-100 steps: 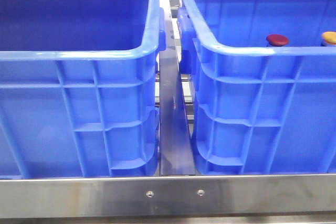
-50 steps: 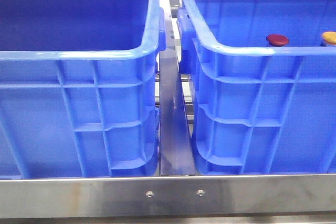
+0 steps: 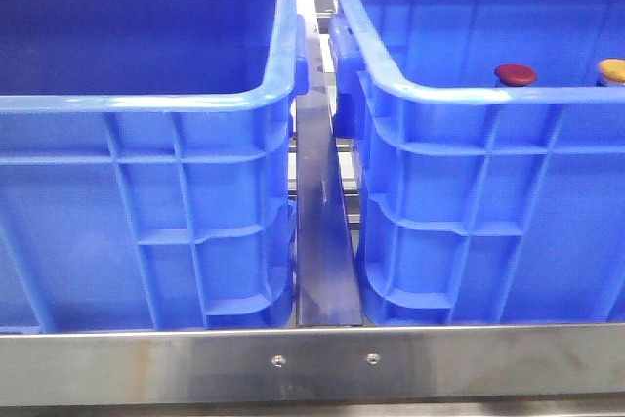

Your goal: Pick red and yellow buttons and place in box

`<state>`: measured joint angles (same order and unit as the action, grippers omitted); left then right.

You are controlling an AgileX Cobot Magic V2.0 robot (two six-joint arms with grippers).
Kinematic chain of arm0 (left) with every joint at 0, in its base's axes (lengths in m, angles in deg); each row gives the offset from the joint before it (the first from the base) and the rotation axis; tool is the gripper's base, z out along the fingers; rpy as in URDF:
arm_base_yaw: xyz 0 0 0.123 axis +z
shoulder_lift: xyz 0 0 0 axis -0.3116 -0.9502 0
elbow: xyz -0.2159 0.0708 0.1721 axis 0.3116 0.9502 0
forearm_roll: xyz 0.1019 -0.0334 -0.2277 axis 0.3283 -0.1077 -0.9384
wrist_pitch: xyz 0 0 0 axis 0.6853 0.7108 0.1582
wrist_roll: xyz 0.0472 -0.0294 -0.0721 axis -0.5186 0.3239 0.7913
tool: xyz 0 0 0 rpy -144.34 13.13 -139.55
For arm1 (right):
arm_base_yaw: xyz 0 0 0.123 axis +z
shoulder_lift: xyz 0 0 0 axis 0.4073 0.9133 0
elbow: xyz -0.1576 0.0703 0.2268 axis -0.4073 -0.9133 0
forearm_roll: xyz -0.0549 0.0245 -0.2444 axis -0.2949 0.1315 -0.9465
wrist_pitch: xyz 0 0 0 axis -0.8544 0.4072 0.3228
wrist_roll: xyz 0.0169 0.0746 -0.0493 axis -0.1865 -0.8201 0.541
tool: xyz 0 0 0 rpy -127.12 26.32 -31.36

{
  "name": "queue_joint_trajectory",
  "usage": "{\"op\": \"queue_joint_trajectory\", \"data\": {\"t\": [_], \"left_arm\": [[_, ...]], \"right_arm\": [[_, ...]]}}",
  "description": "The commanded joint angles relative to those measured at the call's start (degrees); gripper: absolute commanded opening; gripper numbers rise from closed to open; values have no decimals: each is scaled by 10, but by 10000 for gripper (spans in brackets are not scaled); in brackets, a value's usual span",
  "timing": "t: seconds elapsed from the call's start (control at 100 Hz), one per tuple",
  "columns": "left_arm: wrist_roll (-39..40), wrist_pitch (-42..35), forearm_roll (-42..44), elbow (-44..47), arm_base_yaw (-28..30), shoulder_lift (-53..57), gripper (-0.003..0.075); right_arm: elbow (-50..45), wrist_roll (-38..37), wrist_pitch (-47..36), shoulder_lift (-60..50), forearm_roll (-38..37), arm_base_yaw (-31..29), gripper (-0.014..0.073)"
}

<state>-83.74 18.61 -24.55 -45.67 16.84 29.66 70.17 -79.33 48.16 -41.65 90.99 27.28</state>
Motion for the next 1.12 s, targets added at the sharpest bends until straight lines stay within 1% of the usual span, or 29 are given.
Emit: {"op": "queue_joint_trajectory", "data": {"t": [0.0,0.05,0.08,0.39,1.11], "left_arm": [[5,-49,-3,28,1,19,-19],[5,-49,-3,28,1,19,-19],[5,-49,-3,28,1,19,-19],[5,-49,-3,28,1,19,-19],[5,-49,-3,28,1,19,-19]], "right_arm": [[-6,-2,-49,-25,-5,1,-69],[-19,-2,-48,-46,-5,1,-69],[-18,-3,-29,-56,-5,1,-69],[-17,-3,-42,-53,-5,1,-69],[-17,-3,-39,-53,-5,1,-69]]}}
